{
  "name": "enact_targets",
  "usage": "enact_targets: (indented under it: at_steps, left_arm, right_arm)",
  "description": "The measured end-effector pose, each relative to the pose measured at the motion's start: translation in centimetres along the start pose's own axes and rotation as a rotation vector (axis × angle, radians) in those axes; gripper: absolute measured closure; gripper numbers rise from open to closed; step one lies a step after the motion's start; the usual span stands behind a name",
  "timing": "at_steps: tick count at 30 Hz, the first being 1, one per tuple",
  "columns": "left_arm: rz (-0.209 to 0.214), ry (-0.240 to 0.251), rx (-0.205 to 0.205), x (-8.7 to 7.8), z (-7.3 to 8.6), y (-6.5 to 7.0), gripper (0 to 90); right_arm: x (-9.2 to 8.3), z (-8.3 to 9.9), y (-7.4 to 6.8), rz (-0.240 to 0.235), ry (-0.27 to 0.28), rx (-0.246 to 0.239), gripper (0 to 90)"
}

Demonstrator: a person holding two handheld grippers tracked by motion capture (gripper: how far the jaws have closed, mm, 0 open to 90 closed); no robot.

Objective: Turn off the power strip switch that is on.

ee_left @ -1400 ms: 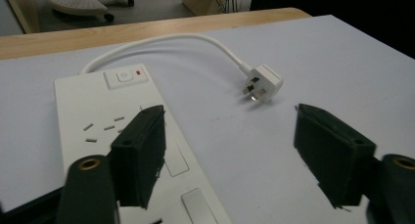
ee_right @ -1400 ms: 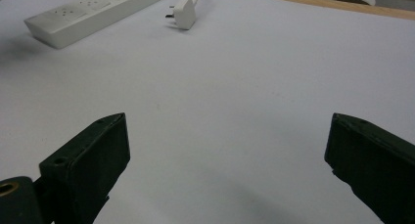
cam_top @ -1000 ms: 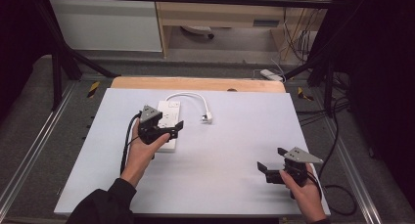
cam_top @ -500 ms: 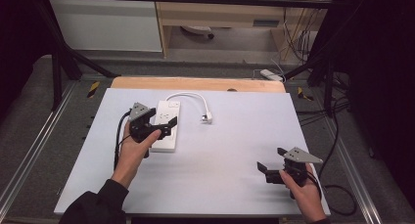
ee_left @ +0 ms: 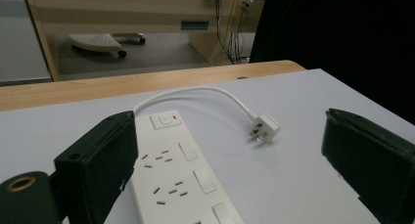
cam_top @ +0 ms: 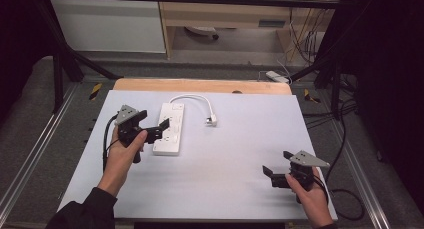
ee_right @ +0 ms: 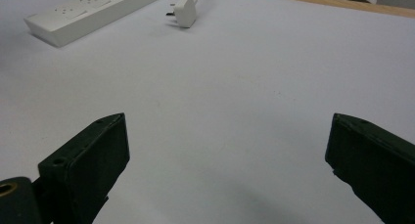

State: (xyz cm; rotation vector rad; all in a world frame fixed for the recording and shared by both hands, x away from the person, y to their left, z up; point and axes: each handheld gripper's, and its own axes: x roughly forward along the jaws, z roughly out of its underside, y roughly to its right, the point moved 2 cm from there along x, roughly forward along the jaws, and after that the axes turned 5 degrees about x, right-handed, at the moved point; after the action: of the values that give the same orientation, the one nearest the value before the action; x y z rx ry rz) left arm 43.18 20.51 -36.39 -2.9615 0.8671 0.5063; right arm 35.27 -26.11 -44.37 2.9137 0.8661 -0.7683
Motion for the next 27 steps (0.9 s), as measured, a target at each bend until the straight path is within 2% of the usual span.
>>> enact_targets:
  at_steps: [17,27]
  left_arm:
    - [-0.015,0.021,-0.007,-3.3,0.1,-1.3,6.5]
    - [-0.012,0.024,-0.005,-5.8,1.8,-1.3,6.5]
  right_arm:
    - [0.0,0.0,-0.1,0.003,-0.001,0.006,3.0]
    - [0.1,0.0,-0.1,0.003,-0.004,0.001,3.0]
